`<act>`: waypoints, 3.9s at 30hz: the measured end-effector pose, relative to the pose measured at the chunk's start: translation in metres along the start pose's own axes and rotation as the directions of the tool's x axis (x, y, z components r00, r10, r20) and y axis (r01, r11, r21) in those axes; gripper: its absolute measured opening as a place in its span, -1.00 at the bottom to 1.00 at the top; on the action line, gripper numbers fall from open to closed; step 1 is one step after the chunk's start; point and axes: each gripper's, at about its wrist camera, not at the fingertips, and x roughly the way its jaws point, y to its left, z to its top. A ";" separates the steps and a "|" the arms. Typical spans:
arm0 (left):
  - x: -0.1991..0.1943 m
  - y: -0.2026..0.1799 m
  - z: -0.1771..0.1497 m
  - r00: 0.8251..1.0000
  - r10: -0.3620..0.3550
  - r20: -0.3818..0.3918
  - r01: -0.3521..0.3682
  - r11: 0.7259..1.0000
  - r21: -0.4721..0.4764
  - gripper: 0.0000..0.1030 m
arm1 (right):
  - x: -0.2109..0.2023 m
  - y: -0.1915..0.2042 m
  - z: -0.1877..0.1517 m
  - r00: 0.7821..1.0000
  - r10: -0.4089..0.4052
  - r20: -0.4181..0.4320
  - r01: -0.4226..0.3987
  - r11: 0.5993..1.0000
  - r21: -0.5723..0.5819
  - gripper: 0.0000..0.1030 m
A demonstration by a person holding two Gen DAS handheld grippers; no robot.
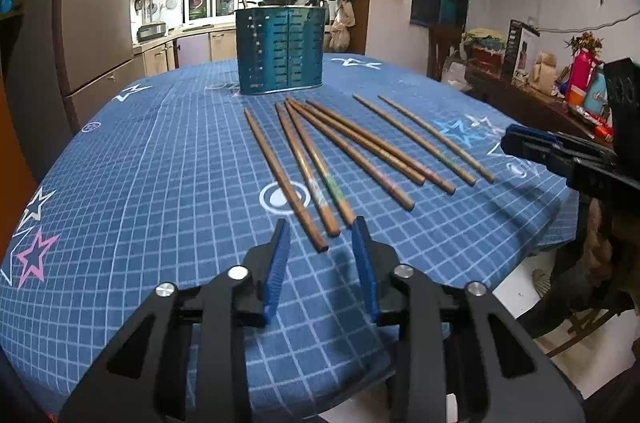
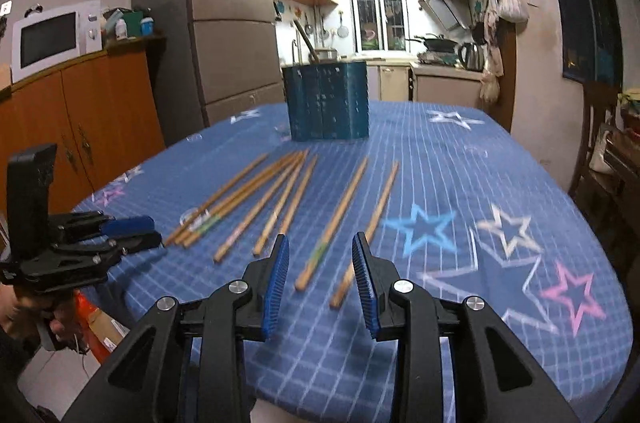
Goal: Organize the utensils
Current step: 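Move the left gripper back to the chopsticks while the right gripper also returns to them, then close the left gripper on a chopstick end while the right gripper grasps another chopstick, then carry the left gripper's chopstick upright into the teal holder while the right gripper inserts its chopstick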
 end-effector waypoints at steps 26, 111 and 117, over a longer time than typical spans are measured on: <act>0.006 -0.012 -0.018 0.996 0.083 0.036 -0.083 0.996 0.014 -0.59 | 0.027 0.005 -0.017 0.991 -0.123 -0.044 0.124 0.992 0.032 -0.74; -0.029 0.031 0.194 0.910 0.148 0.387 -0.148 0.989 -0.031 -0.91 | 0.015 -0.048 0.225 0.974 -0.038 0.225 0.064 0.992 -0.108 -0.86; -0.030 0.037 0.217 0.906 0.145 0.398 -0.144 0.989 -0.031 -0.91 | 0.018 -0.042 0.264 0.969 -0.017 0.245 0.050 0.991 -0.126 -0.86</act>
